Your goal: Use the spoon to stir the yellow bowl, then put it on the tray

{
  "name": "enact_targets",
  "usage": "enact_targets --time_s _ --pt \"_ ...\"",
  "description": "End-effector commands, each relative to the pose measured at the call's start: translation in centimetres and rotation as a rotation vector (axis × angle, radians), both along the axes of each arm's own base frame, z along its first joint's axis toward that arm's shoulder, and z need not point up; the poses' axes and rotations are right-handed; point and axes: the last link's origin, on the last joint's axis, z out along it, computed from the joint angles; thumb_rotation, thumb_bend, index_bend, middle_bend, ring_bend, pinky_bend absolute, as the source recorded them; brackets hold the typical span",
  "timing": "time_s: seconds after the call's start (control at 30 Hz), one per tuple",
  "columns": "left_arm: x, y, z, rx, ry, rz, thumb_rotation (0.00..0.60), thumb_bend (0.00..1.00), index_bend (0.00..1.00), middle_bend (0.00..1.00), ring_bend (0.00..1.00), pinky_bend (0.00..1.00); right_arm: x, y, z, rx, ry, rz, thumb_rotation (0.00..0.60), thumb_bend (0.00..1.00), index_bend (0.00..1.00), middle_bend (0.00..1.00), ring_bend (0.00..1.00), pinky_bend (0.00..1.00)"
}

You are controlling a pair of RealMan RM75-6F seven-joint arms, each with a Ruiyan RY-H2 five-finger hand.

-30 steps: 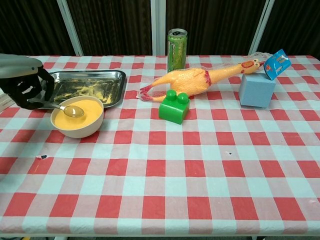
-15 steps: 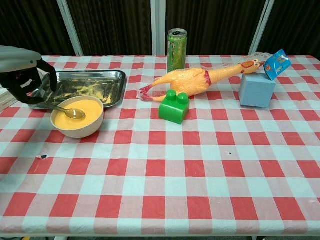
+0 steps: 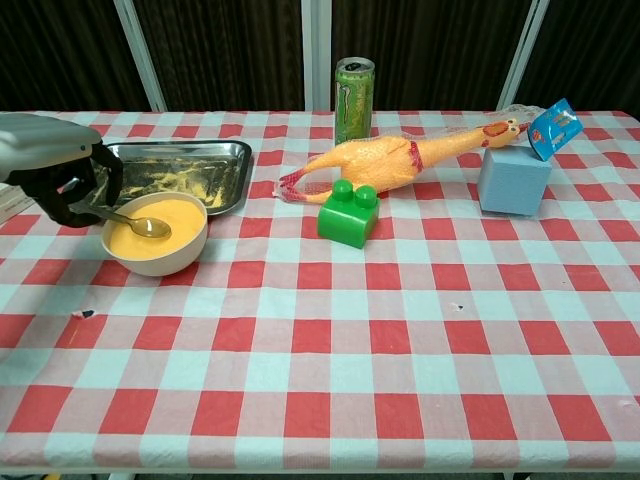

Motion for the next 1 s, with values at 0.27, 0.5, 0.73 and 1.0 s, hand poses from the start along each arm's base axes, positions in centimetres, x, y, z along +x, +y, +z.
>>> enact_targets --time_s 0.27,0.5,0.73,1.0 --pt "-0.37 0.34 -0.4 -0.003 -0.006 0.012 0.6 0.35 0.56 0.89 0.86 0.95 -0.26 0.14 -0.06 -0.001 -0.006 -0.01 0.6 0.18 0.0 0.18 0.0 0.07" --pt "-0.49 0.49 -0.34 -0.009 -0.006 0.017 0.6 0.37 0.56 0.89 0.86 0.95 -0.29 0.11 -0.08 0.0 -0.008 -0.011 0.6 0.18 0.0 0.18 0.0 0.07" --pt "-0.63 0.5 -0.38 -0.01 -0.005 0.02 0.6 0.38 0.58 0.89 0.86 0.95 -0.3 0.14 -0.11 0.0 -0.009 -0.013 0.6 0.18 0.0 0.18 0.0 0.07" --pt "-0.63 0.56 -0.04 0.0 -0.005 0.009 0.6 0.38 0.6 0.89 0.86 0.95 -0.19 0.18 -0.08 -0.003 -0.01 -0.009 0.6 0.17 0.0 0.18 0.0 0.07"
